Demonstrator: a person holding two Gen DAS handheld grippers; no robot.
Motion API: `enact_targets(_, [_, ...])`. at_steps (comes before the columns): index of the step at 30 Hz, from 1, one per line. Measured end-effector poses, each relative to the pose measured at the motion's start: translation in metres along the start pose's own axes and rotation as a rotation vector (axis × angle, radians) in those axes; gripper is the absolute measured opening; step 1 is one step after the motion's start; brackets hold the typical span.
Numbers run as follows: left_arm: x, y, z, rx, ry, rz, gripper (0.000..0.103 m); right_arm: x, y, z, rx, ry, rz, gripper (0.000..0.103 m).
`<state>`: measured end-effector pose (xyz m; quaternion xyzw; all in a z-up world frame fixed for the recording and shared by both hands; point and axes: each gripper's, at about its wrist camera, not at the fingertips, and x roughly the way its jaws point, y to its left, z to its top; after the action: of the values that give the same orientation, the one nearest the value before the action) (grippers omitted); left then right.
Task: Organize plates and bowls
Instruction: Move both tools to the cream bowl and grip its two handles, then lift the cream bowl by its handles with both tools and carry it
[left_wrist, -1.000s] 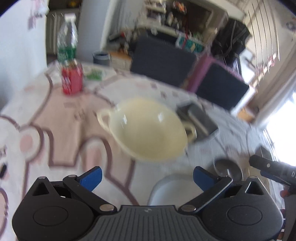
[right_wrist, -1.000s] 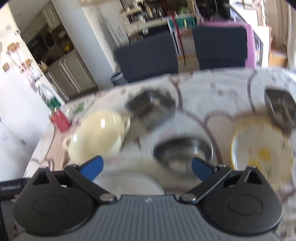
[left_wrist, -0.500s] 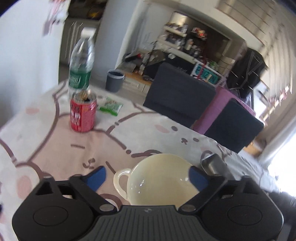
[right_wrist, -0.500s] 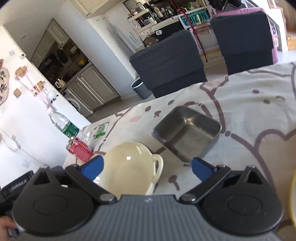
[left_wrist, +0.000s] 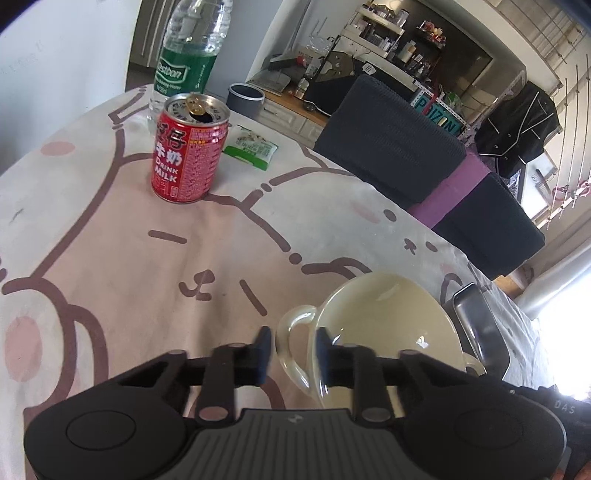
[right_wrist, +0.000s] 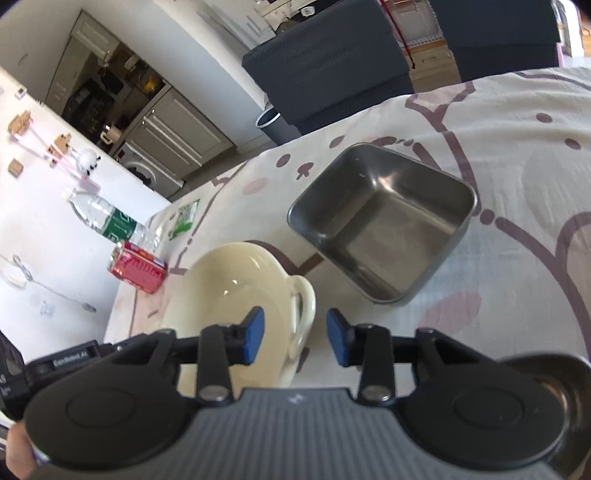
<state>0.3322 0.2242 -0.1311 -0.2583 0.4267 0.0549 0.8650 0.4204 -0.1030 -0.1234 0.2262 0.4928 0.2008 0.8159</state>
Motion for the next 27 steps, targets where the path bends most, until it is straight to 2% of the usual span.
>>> enact_targets(3, [0.003,0.003,0.002,-0.021,-0.009,-0.003,0.019,0.005,0.0,0.0,-0.007,0.013,-0.003,0.026])
enact_targets(9, [0.007,0.009,0.005,-0.052,-0.009,-0.039,0.019,0.01,0.002,0.0,-0.042,0.002,-0.025,0.019])
enact_targets(17, [0.008,0.022,0.008,-0.093,0.042,-0.111,0.017,0.015,0.003,0.004,-0.084,0.017,-0.017,0.021])
enact_targets(24, [0.009,0.024,0.009,-0.107,0.039,-0.122,0.017,0.024,0.008,0.007,-0.113,0.045,-0.031,0.022])
enact_targets(27, [0.014,0.024,0.009,-0.121,0.065,-0.144,0.023,0.028,0.01,0.007,-0.114,0.053,-0.038,0.022])
